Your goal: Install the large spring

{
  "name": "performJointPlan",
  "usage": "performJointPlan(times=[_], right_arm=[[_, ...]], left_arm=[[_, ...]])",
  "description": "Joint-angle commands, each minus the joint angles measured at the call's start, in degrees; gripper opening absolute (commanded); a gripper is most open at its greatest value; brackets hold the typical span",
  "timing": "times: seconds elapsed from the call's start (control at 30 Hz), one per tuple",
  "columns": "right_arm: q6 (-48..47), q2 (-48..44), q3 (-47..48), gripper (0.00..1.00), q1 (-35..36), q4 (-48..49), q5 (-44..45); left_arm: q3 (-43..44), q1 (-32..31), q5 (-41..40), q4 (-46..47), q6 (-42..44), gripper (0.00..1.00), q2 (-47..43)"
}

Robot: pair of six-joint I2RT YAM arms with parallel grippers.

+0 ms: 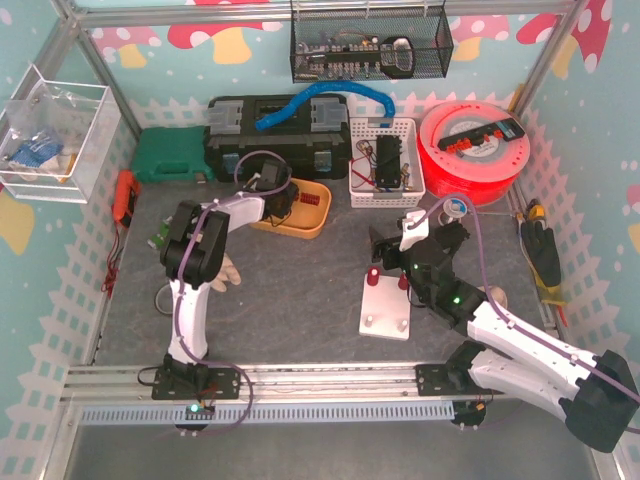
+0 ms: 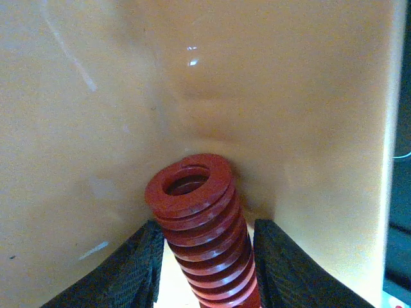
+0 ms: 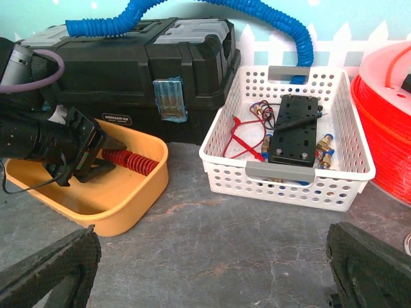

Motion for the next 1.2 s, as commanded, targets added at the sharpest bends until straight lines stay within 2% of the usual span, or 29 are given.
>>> performJointPlan(times=[0.0, 0.2, 0.4, 0.57, 0.8, 0.93, 1.17], right_arm=[[-0.6, 0.1, -0.5, 0.95, 0.2, 1.3, 0.8], [-0.8, -0.3, -0.7, 0.95, 0.2, 1.3, 1.3], [-0.7, 0.0, -0.6, 0.95, 0.2, 1.3, 0.8], [-1.0, -0.2, -0.6, 0.95, 0.2, 1.3, 1.2], [-1.0, -0.6, -0.7, 0.95, 0.2, 1.3, 1.4], [-1.0, -0.3, -0.6, 0.95, 0.2, 1.3, 1.3], [-1.0, -0.1, -0.5, 0.95, 0.2, 1.3, 1.3]], left_arm=[[0.9, 0.6, -1.9, -7.1, 0.5, 0.43, 2.9], [2.1, 0.5, -2.6, -11.7, -0.5, 0.41, 1.0], [5.5, 0.3, 0.0, -11.7, 3.2, 0.51, 1.4], [7.4, 0.2, 1.8, -11.7, 3.0, 0.53, 4.3], [7.0, 0.5, 3.7, -12.3, 2.1, 0.49, 7.3], [6.4, 0.6, 1.9, -14.0, 1.5, 0.44, 6.5], [5.5, 0.7, -1.3, -17.2, 0.8, 0.4, 4.3]])
